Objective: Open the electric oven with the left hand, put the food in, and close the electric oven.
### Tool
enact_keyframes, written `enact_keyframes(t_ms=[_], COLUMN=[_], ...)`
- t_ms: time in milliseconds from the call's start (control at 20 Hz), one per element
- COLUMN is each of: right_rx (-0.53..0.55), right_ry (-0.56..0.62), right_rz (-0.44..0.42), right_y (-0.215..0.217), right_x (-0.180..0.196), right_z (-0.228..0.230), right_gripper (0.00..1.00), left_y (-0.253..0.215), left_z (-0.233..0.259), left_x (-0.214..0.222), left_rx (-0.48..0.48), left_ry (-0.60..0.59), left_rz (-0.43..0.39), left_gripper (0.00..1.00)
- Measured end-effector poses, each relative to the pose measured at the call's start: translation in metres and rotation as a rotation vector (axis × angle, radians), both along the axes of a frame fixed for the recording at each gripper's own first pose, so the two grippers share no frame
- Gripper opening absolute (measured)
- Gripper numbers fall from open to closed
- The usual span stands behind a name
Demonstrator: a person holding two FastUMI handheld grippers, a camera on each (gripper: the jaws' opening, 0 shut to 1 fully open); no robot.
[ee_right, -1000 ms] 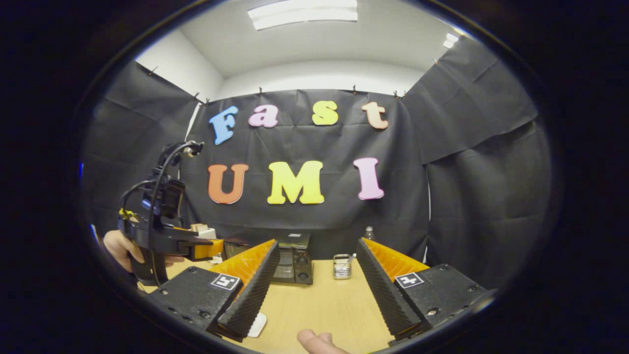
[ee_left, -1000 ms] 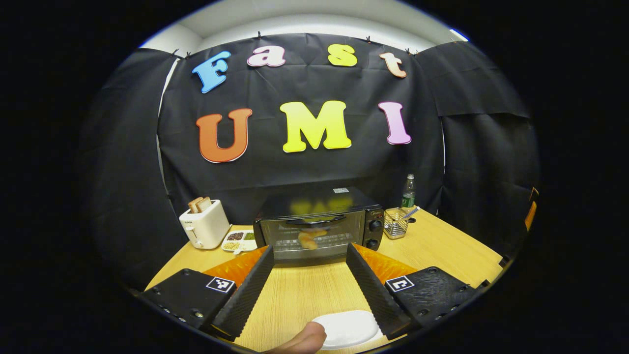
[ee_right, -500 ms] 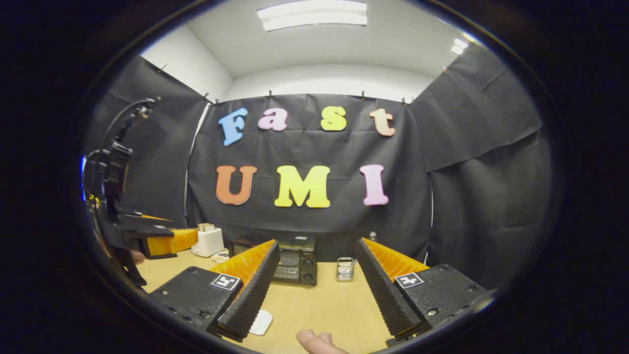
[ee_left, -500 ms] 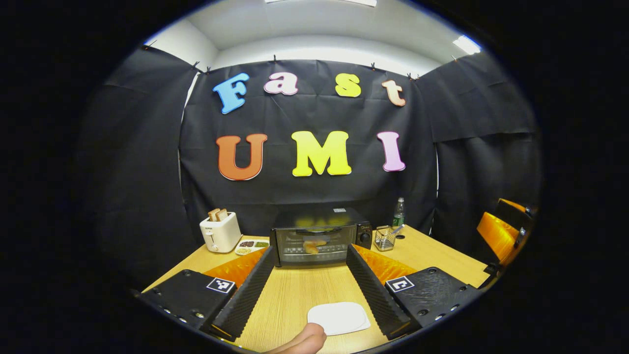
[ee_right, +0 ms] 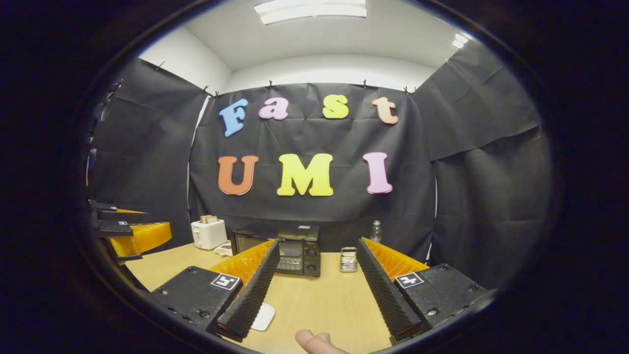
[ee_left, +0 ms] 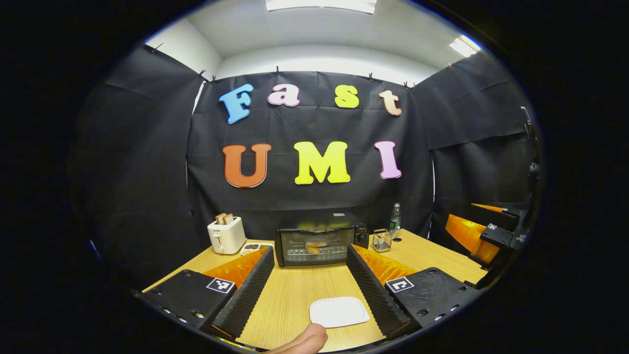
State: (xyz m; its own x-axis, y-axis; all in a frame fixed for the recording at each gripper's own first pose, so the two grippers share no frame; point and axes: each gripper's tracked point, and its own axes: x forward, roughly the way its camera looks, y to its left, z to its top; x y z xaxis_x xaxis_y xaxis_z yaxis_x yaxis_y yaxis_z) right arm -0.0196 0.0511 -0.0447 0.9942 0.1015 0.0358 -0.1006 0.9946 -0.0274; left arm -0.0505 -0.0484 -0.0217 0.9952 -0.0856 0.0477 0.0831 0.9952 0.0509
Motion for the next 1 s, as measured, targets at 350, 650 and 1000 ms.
enact_keyframes(t_ms=[350,650,1000], right_rx=[-0.006,-0.007,-0.006], right_ry=[-0.002,0.001,-0.003], right_rz=[-0.003,-0.007,-0.012], right_y=[0.0,-0.003,-0.006], right_x=[-0.004,-0.004,-0.006], right_z=[-0.002,-0.005,-0.005], right_gripper=[1.0,1.0,1.0], left_y=[-0.003,-0.008,-0.012], left_z=[-0.005,-0.009,-0.007], left_x=[-0.005,-0.007,-0.008], left_rx=[-0.004,0.008,0.01], left_ry=[0.007,0.017,0.004], left_rz=[-0.019,-0.029,-0.036], left_gripper=[0.96,0.96,0.96])
